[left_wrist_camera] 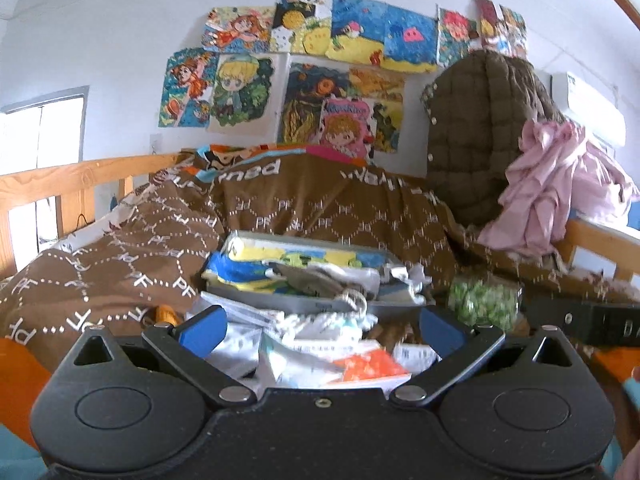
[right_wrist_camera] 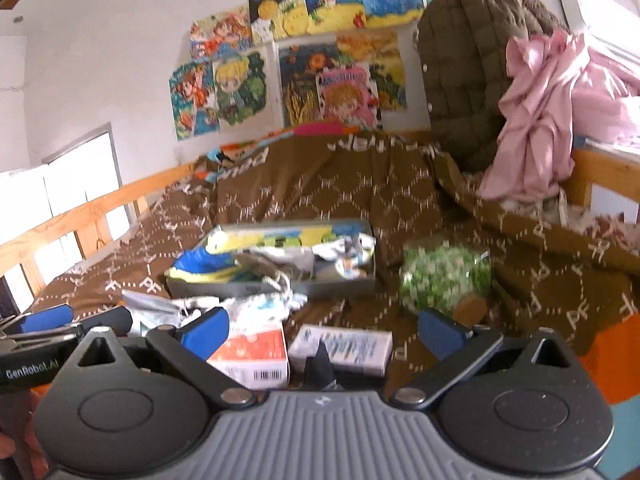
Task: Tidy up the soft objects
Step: 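Move the right tool down to the black-and-white striped sock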
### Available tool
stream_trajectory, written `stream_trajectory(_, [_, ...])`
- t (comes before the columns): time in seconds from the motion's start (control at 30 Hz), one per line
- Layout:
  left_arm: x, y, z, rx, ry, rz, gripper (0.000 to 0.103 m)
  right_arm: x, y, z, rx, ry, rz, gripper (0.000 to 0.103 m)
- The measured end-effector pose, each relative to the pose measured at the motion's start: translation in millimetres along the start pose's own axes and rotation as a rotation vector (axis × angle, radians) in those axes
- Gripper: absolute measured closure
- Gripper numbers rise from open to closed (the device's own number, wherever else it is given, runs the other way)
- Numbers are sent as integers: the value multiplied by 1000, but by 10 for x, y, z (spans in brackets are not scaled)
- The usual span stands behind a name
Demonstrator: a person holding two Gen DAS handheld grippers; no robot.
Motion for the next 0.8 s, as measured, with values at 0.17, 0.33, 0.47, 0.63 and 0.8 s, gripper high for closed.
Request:
stream_trajectory(0.17, [-51, 41, -158, -68, 0, -7, 1, -59, 65, -94, -59, -37, -4, 0])
stream_trajectory(0.33, [-84, 136, -266, -148, 20, 6, 1, -121, 209, -167, -146, -74, -17, 0])
stream_trajectory(0.47, [-118, 235, -341, -221, 30, 8, 1, -148, 345, -240, -220, -94, -19, 0])
stream_trajectory(0.63, [-224, 348, -402, -281, -8, 9, 1, -166, 518, -333, -315, -106, -27, 0])
stream_trajectory(0.8, [-304, 418, -403, -289, -35, 23, 1, -150, 677, -386, -381, -83, -24, 0])
Point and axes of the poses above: each gripper's, at about its wrist camera, not at the fingertips, and y roughly the way its jaws point, x to its right, z to its top, the point moved 2 cm from there along y, roughly the way its jaws point, and after that the axes turned 6 degrees about -z, right-handed, at the moved point
